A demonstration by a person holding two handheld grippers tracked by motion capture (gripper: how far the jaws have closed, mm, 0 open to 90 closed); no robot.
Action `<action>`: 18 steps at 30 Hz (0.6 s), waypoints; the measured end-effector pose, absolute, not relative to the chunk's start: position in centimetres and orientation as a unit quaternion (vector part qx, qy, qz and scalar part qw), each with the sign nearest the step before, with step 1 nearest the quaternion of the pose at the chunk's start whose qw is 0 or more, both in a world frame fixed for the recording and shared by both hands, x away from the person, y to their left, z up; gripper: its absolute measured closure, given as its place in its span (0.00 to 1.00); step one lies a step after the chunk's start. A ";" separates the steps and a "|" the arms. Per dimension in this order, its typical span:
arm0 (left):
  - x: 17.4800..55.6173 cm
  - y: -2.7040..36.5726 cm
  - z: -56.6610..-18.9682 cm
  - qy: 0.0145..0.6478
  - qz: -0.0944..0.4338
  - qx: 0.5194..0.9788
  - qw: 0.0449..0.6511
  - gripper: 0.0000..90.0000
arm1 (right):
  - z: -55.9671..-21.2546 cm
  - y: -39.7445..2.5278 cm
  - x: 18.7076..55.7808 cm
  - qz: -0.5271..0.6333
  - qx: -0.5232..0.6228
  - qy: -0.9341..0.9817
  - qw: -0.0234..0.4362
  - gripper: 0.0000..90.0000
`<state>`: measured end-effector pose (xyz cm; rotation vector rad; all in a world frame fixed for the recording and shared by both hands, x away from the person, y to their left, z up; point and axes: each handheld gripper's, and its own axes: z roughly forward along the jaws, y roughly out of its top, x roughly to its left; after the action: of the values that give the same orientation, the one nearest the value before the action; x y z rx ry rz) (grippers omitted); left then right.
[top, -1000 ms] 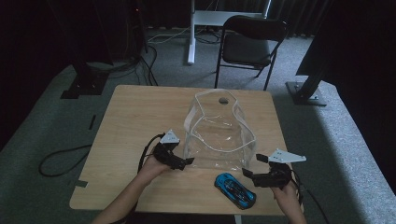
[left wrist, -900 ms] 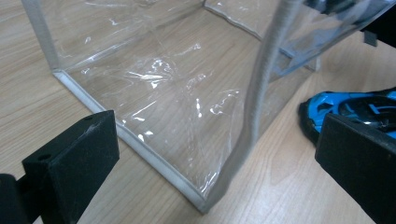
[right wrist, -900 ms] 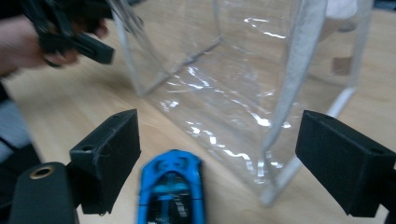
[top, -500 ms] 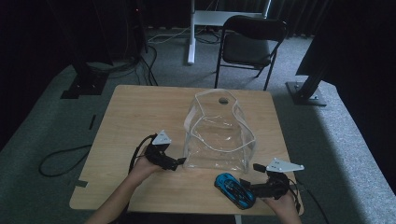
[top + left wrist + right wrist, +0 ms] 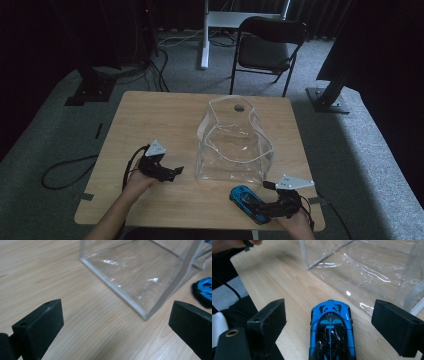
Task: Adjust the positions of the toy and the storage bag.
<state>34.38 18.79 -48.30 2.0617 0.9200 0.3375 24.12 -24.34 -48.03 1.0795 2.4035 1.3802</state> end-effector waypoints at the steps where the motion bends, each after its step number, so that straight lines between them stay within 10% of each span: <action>1: 34.3 19.2 -48.3 0.371 0.138 0.820 0.413 0.00 | -48.2 -24.2 24.1 0.458 0.361 0.808 0.082 0.13; 18: 31.9 27.5 -51.2 0.465 0.167 0.781 0.383 0.00 | -48.8 -24.0 24.3 0.444 0.365 0.814 0.081 0.13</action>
<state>31.93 27.52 -51.25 1.9918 1.1847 0.4253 24.29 -24.01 -48.77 1.0912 2.4347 1.3266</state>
